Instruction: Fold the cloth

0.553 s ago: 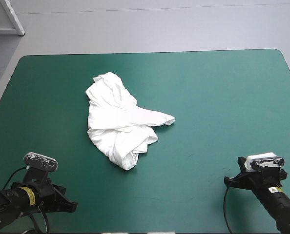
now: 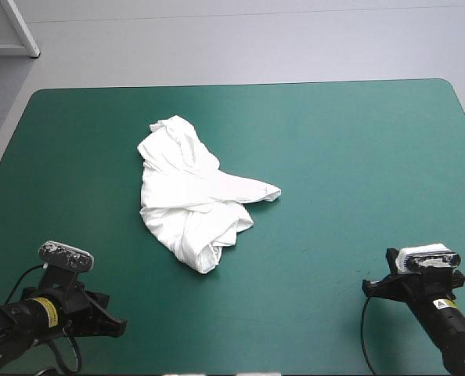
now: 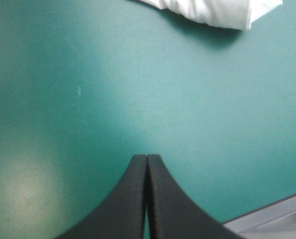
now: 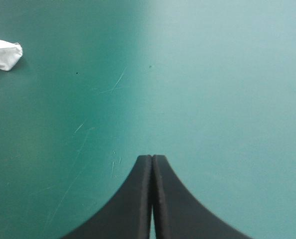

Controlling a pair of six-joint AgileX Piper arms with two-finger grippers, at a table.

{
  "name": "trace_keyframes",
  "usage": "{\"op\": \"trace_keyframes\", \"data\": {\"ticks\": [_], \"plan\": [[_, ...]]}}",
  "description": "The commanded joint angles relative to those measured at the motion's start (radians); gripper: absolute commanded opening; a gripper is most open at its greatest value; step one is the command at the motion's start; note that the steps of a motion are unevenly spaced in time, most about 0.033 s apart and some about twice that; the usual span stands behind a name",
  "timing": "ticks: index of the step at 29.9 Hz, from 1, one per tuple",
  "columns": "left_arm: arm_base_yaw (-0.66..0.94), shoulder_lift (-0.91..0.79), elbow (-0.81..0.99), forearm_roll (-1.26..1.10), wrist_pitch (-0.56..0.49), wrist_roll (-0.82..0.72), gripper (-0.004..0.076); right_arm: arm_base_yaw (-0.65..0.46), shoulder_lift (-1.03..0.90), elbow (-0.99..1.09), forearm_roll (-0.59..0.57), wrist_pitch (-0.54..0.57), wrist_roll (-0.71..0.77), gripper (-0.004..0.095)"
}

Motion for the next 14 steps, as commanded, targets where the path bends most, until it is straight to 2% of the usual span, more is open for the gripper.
{"op": "trace_keyframes", "data": {"ticks": [1,3,6,8,10,12,13,14], "plan": [[-0.006,0.004,-0.026,0.002,-0.107,-0.003,-0.0008,0.003,0.008,-0.029,0.032,-0.044,0.004,-0.0018],[-0.006,0.004,-0.026,0.017,-0.182,0.007,0.0005,0.003,0.008,-0.029,0.105,-0.013,0.076,-0.0018],[-0.006,0.016,-0.026,0.048,-0.291,0.034,0.0097,0.003,0.008,-0.029,0.144,0.071,0.117,-0.0004],[-0.006,0.038,-0.026,0.086,-0.332,0.04,0.0176,0.003,0.008,-0.045,0.151,0.135,0.087,0.008],[-0.006,0.073,-0.026,0.152,-0.363,0.043,0.0283,0.003,0.008,-0.085,0.143,0.213,0.038,0.0263],[-0.006,0.112,-0.026,0.239,-0.405,0.041,0.0379,0.003,0.008,-0.129,0.129,0.278,0.007,0.0501],[-0.006,0.135,-0.026,0.287,-0.439,0.029,0.0422,0.003,0.008,-0.156,0.122,0.309,0.007,0.0686],[-0.006,0.154,-0.026,0.323,-0.477,-0.008,0.045,0.003,0.008,-0.183,0.12,0.34,0.009,0.0797]]}}
